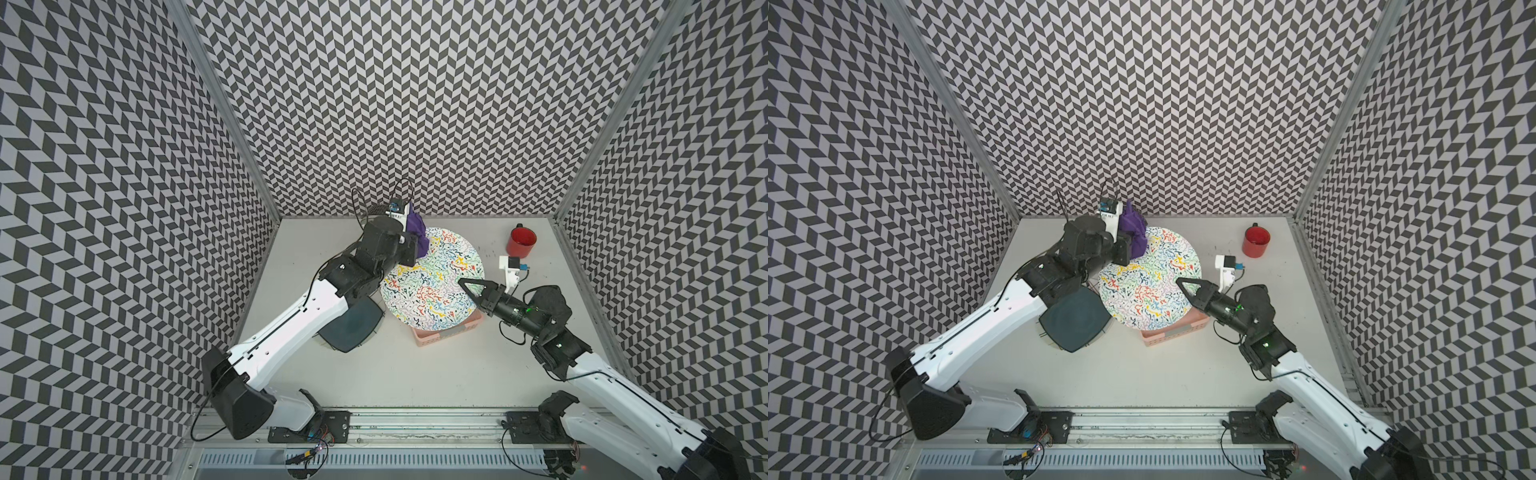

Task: Wipe the wet plate dry
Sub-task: Wipe the plate with towel.

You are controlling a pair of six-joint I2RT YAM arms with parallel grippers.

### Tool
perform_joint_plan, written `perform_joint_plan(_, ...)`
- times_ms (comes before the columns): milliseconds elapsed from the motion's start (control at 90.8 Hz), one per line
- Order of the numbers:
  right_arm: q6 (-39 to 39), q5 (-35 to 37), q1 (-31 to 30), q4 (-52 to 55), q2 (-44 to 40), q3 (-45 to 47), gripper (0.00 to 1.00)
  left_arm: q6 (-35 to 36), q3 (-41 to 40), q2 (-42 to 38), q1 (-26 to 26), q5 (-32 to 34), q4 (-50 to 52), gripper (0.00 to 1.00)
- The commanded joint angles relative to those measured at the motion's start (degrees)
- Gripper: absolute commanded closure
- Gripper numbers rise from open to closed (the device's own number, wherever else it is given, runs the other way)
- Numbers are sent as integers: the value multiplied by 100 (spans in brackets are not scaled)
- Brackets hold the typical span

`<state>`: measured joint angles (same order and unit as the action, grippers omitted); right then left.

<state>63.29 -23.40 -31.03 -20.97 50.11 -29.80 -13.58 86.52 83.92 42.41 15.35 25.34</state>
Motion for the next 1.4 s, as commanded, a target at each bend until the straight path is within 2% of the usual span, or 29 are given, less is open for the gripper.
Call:
perform_joint_plan(0, -272, -184, -203, -1592, -415, -148, 100, 331, -48, 577, 674, -21, 311, 100)
perform_joint_plan(77, -301, 18, 54, -1424, -472, -305, 100, 403, -842, 168, 1253, 33, -602, 100)
perform_joint_plan(132, -102, -203, 451, -1459, -422, -392, 100, 140, -1405, -182, 1247, -352, -1081, 100)
perform_joint_plan(176, 135, -468, 720, -1781, -373, -376, 100, -37, -1808, -491, 1177, -419, -1317, 100)
perform_joint_plan(286, 692, -1004, 1284, -2362, -387, -237, 100, -289, -2354, -1032, 664, -387, -1244, 100)
perform_joint_plan(386, 721, -1195, 1299, -2359, -540, -159, 100, -515, -2511, -1298, -122, -559, -954, 100)
perform_joint_plan(452, 633, -1349, 1166, -2244, -541, -128, 100, -353, -2516, -1363, -258, -861, -928, 100)
perform_joint_plan(496, 621, -1251, 1039, -2347, -504, -73, 100, -171, -2507, -1311, -118, -1227, -986, 100)
perform_joint_plan(540, 661, -1167, 1005, -2477, -441, -53, 100, 73, -2491, -1205, 301, -1444, -1083, 100)
perform_joint_plan(617, 717, -978, 1002, -2717, -333, -114, 100, 429, -2411, -832, 1319, -854, -1071, 100)
perform_joint_plan(650, 703, -940, 1002, -2756, -294, -182, 100, 363, -2333, -653, 1512, -633, -1000, 100)
perform_joint_plan(694, 645, -983, 1002, -2709, -222, -316, 100, 169, -2261, -501, 1505, -540, -987, 100)
perform_joint_plan(738, 569, -1126, 1001, -2572, -157, -448, 100, 27, -2234, -455, 1359, -422, -1078, 100)
perform_joint_plan(804, 477, -1321, 907, -2420, -73, -512, 100, -260, -2127, -505, 876, -392, -1167, 100)
perform_joint_plan(914, 510, -1060, 566, -2637, -155, -129, 100, -721, -1855, -585, 87, -385, -1286, 100)
perform_joint_plan(969, 574, -969, 560, -2736, -217, 14, 100, -615, -1665, -504, 59, -490, -1230, 100)
perform_joint_plan(1035, 642, -632, 643, -2736, -353, 65, 100, -419, -1637, -403, 268, -834, -1217, 100)
perform_joint_plan(1146, 655, -796, 1078, -2471, -329, -273, 100, -614, -2351, -779, 612, -740, -1709, 100)
perform_joint_plan(1212, 925, -944, 1340, -2745, -294, -280, 100, -1123, -2990, -1517, 297, -1362, -2311, 100)
perform_joint_plan(1289, 1431, -1189, 1638, -3213, -257, -165, 100, -1971, -3552, -2469, -610, -2533, -3046, 100)
perform_joint_plan(1388, 2194, -1274, 1841, -4245, -272, 126, 100, -3254, -3850, -3344, -1840, -4016, -4006, 100)
